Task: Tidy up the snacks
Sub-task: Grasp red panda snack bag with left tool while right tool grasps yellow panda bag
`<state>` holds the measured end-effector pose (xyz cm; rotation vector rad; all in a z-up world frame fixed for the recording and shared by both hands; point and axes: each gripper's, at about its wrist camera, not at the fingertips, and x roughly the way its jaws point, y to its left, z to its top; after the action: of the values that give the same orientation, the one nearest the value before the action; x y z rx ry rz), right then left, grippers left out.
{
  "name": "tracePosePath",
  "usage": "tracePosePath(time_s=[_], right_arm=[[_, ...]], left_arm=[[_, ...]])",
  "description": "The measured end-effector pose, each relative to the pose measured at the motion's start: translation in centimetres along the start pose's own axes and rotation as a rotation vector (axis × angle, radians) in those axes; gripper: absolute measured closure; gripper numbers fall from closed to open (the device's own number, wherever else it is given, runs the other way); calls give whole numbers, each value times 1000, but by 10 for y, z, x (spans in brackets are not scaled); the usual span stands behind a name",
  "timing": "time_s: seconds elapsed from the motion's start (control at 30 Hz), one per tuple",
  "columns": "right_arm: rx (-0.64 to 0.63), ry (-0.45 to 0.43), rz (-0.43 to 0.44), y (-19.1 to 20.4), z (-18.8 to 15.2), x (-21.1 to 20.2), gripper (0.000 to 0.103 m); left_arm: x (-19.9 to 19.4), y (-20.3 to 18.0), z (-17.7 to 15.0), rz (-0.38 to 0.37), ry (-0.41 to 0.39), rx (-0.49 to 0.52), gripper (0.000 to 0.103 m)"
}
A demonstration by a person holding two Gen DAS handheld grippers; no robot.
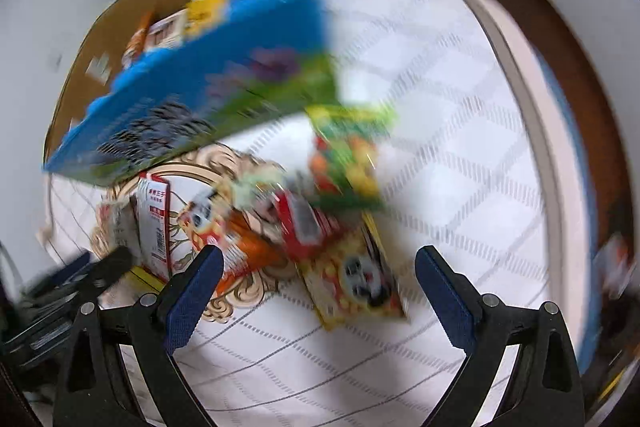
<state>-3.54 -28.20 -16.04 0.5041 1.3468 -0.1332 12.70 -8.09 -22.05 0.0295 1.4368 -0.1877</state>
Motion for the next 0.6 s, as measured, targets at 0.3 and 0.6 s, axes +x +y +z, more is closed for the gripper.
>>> tracePosePath(time_s=[0.3,0.6], right_arm=[[453,96,261,-65,-57,51,23],[275,158,120,-57,-23,91,46]], left_arm=[[62,-25,16,-35,163,-69,5],[88,-50,24,-9,202,-11,9]])
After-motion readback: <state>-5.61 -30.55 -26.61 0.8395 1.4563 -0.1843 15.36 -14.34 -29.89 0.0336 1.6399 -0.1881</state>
